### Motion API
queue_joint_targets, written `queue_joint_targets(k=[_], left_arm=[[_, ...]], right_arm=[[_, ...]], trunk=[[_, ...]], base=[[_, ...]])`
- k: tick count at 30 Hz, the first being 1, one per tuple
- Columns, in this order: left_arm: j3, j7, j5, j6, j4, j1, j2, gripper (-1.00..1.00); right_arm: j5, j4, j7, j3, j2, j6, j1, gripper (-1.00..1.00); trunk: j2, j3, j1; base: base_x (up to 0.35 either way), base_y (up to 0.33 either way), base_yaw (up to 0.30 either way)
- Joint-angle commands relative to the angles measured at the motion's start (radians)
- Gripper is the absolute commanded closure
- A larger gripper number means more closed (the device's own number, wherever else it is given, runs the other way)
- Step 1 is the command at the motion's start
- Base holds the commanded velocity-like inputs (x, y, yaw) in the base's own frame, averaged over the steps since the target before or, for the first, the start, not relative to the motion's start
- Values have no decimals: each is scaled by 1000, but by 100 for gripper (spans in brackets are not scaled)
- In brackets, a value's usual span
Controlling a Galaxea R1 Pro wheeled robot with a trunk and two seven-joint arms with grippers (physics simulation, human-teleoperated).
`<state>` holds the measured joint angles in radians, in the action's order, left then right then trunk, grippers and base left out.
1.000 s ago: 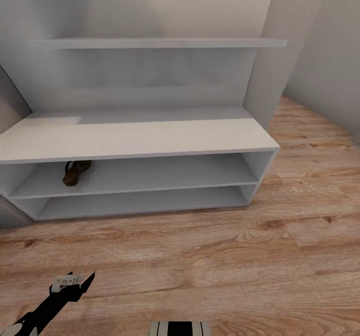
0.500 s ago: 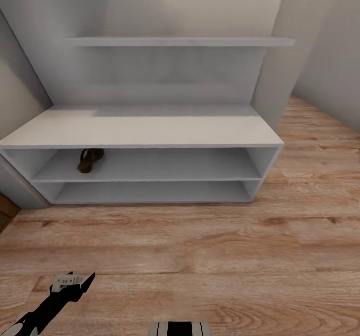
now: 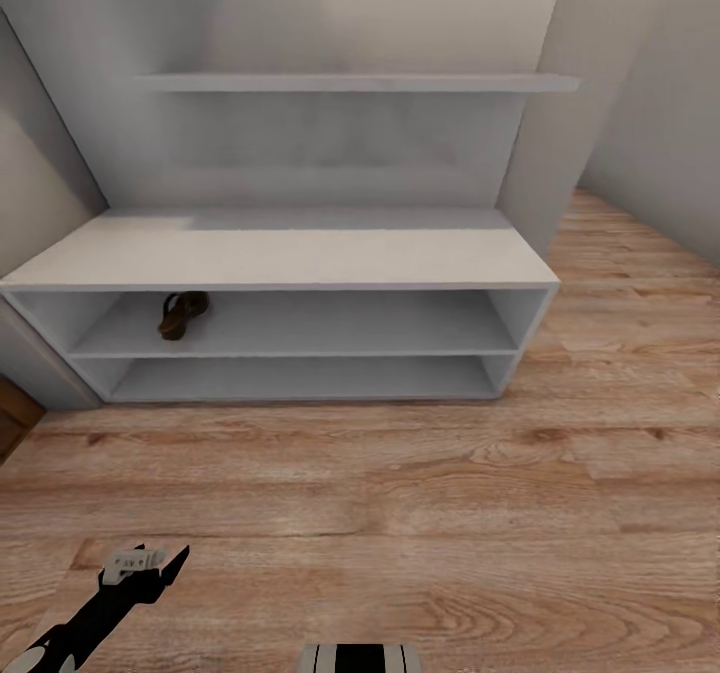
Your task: Pick up the two gym shoes and the two sandals from the corridor floor and place them onto the hallstand (shoe rack) in the corridor, making sure they are on the rack and not on the floor. Arrange them so the two gym shoes are next to each other and the two sandals are next to each other.
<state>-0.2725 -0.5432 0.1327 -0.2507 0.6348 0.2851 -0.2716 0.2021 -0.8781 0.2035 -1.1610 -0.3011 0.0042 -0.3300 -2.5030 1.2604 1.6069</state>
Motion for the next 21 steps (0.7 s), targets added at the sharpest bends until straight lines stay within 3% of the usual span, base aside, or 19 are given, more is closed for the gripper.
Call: queue_joint_targets(k=[1,7,19,20,21], left_arm=[[-2,-8,7,1,-1,1,0,-100],[-2,-10,7,1,-1,1,0,-100],[-2,-13,7,0,-1,1,0,-100],[-1,-17,4,-4,-3,0,-1,-100],[-1,-18,3,-5,-4,0,-1,-100]], right_arm=[[10,-1,7,-5,0,0,-1,100],[10,-1,7,-5,0,0,-2,100],[11,1,6,-4,1,-1,-2,100],[47,151,9,48,4,3,-2,100],[55,165,10,67,5,3,-2,100]], trunk=[[0,1,-1],[0,1,-1],[0,1,-1],[0,1,-1],[0,1,-1]], base=[[-256,-1,0],[-274,0,0],[-13,0,0],[0,0,0],[0,0,0]])
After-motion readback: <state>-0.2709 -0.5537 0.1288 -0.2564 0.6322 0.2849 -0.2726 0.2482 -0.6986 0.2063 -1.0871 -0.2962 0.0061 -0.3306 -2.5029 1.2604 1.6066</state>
